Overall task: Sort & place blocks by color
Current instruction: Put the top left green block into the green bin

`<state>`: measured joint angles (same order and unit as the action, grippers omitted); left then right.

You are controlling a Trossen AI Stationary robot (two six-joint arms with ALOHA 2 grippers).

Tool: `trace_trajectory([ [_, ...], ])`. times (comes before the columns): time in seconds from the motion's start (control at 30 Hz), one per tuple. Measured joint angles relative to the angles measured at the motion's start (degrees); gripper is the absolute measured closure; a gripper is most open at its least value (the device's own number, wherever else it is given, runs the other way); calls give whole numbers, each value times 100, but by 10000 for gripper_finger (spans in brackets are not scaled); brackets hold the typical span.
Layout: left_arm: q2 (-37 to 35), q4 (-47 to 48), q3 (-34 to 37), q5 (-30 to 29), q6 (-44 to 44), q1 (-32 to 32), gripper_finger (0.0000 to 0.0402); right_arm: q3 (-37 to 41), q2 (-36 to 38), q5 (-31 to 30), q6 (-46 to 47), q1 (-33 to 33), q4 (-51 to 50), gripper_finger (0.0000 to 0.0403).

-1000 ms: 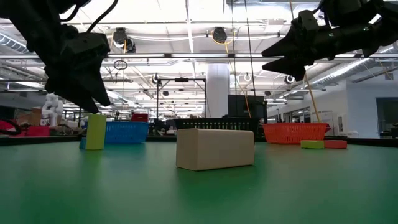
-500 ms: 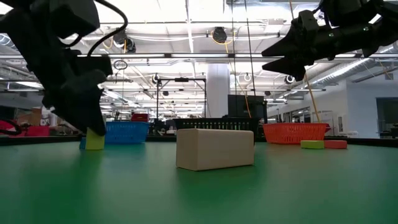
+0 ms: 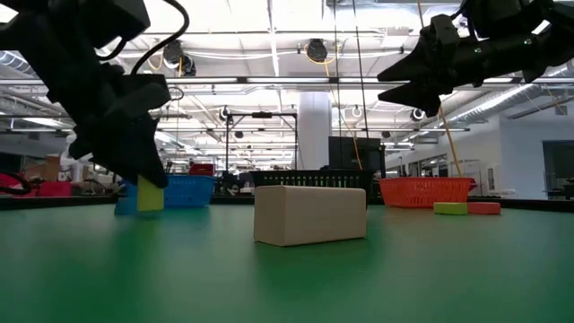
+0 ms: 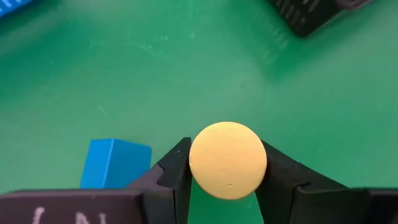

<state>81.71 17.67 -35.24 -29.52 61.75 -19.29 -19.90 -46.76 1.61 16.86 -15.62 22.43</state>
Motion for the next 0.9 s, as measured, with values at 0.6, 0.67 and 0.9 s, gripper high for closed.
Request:
trace_trajectory([
  [0.6,-11,-4489,0,-689,-3579,1060,273,0,-2,0,0,-2,1,163],
  [0.67,-13,-4683,0,-589,-3742,1352,273,0,-2,0,0,0,-1,163],
  [0.9,10,-4973,0,-40,-3795,2256,273,0,0,-2,0,-1,-1,163],
])
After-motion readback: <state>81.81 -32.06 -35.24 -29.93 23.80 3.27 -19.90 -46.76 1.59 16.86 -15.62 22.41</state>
